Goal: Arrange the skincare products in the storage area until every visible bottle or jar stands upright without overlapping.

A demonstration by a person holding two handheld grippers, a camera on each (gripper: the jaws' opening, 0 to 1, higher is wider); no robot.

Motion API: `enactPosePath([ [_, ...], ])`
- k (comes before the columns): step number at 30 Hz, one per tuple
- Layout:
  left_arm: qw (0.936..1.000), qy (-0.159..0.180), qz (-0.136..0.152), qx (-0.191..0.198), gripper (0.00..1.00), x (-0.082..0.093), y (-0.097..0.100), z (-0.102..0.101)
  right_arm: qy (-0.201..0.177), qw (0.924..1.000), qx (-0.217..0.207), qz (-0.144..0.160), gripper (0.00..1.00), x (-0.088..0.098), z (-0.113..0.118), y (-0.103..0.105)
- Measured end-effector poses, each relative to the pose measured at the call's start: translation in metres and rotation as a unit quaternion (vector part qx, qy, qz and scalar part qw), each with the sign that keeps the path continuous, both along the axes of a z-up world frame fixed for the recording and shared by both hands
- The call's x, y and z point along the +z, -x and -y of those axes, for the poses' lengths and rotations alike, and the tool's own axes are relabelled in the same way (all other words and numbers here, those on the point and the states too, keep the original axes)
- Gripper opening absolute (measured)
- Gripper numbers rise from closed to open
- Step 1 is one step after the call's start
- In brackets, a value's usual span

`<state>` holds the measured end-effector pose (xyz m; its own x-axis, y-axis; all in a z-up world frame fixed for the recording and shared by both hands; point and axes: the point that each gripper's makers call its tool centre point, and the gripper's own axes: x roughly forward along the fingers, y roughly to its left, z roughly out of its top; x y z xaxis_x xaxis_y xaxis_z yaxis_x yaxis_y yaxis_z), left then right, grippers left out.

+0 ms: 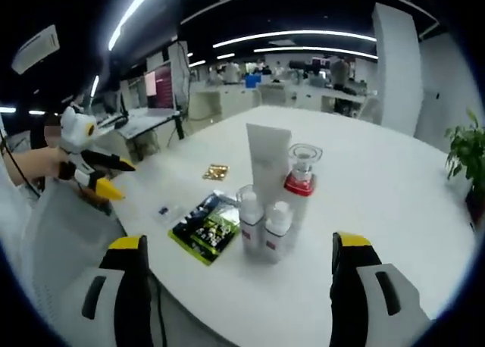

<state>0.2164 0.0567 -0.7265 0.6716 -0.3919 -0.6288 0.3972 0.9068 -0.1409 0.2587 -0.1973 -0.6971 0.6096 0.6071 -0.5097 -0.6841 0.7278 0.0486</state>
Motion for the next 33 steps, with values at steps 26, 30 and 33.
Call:
enactPosePath([
  [26, 0.9991, -0.02, -0.026, -0.027, 0.99, -0.012, -0.006, 0.001, 0.024, 0.9996, 0.012, -0.007, 0.99, -0.014, 0.0, 0.002],
  [30, 0.9983, -0.027, -0.033, -0.041, 0.99, -0.015, -0.01, 0.002, 0.023, 0.9997, 0.005, -0.012, 0.99, -0.016, 0.002, 0.003],
  [33, 0.9977, -0.035, -0.033, -0.049, 0.99, -0.016, -0.017, 0.0, 0.022, 0.9997, 0.002, -0.013, 0.99, -0.016, 0.003, 0.001],
])
